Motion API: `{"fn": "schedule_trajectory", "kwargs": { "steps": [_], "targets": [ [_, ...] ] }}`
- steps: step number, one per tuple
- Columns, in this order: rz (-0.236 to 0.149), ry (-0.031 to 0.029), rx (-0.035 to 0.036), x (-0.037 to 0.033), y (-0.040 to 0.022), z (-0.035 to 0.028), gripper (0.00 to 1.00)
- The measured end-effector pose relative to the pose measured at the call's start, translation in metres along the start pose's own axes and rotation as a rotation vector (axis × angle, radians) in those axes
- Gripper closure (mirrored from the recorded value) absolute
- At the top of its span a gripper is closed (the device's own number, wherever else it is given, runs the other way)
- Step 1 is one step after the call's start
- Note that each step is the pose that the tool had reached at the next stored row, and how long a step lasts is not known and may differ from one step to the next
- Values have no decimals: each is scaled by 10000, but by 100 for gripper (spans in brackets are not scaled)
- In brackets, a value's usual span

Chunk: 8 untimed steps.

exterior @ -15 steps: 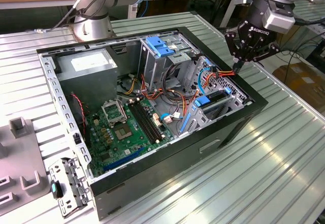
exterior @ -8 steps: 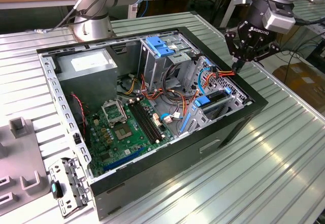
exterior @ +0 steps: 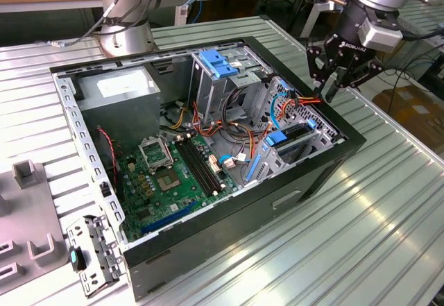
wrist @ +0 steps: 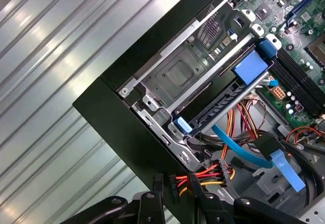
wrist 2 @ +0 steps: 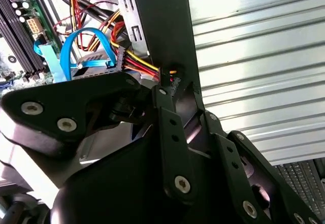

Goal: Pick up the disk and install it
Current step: 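Insert the first disk wire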

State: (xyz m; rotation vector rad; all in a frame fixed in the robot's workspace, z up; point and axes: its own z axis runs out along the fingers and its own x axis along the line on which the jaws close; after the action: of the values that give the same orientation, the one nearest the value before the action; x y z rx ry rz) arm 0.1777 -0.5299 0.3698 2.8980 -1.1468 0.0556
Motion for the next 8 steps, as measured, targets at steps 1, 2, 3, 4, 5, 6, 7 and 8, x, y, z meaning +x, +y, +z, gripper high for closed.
{"fn": "schedule_trajectory", "kwargs": {
  "steps": [1,2,3,4,5,6,7,8],
  "targets": [
    [-7,-1,1,1,-2,4,67],
    [-31,3,8,2,-3,14,67],
    [-56,10,13,4,-4,24,69],
    [-72,14,17,4,-5,29,75],
    [-86,17,19,5,-5,32,75],
    [-110,13,25,5,-5,31,82],
    [-112,10,29,5,-5,29,82],
    [-112,10,30,6,-5,20,84]
  ]
}}
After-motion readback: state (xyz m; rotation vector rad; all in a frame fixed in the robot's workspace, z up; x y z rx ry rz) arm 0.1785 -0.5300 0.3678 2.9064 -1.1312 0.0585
